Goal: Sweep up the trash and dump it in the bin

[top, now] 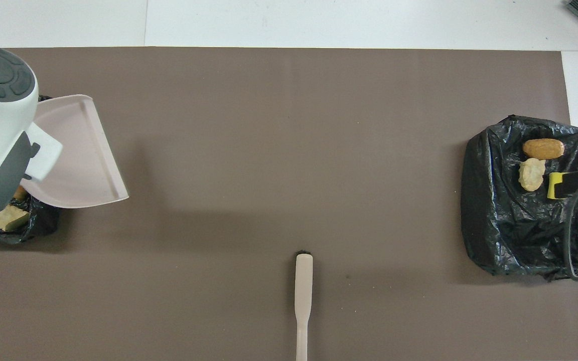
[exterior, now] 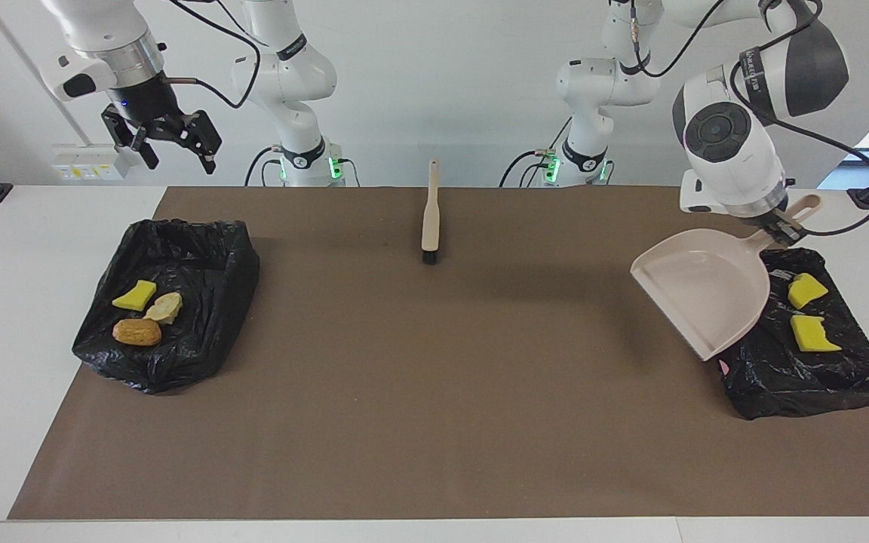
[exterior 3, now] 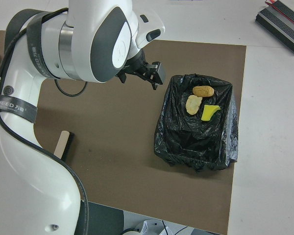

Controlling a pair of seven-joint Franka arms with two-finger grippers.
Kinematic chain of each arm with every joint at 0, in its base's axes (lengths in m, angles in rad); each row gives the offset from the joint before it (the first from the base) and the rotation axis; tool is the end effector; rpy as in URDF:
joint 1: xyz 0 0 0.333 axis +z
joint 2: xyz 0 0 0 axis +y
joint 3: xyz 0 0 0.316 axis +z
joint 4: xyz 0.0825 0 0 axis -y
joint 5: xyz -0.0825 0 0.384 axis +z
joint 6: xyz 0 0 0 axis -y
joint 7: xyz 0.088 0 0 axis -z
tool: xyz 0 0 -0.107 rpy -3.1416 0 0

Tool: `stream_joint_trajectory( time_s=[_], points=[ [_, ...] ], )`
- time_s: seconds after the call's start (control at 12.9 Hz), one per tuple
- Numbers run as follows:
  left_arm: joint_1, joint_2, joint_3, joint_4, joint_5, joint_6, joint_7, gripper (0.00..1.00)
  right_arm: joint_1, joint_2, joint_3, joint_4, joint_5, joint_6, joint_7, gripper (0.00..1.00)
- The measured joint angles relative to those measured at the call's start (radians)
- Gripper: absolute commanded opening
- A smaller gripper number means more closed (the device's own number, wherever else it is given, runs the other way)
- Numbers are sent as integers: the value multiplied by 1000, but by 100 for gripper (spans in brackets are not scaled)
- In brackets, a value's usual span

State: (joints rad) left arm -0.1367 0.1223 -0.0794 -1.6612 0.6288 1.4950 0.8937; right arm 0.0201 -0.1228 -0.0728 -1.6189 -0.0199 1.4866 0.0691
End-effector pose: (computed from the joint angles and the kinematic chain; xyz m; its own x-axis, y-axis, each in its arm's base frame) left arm 0.5731 -0.0552 0.5293 0.3642 -0.7025 -0.6114 -0.9242 -0.3534 -0.1446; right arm 0.5061 -0.0316 0.6596 0.9924 -0.1225 -0.0090 -0.1224 -0.9924 0.0116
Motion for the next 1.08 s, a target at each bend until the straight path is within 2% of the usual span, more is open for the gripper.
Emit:
stream_joint_trajectory(
  time_s=[0.08,0.23,0.54,0.77,1.08],
  points=[
    [0,2,-25,-1,-84,-2,-84,0,1,-1,2,-4,0,-2,0,100],
    [1,31,-91,-4,-178,-4,-255,0,0,-1,3,-5,-1,-11,0,100],
    [-3,154,-218,24,-358,9,-708,0,-6,-2,-3,-5,0,-13,0,100],
    [-4,246,-324,92,-423,85,-1026,0,0,-2,14,-5,0,-13,0,100],
    [-30,318,-410,158,-453,183,-1308,0,0,-2,13,-5,0,-13,0,100]
  ],
)
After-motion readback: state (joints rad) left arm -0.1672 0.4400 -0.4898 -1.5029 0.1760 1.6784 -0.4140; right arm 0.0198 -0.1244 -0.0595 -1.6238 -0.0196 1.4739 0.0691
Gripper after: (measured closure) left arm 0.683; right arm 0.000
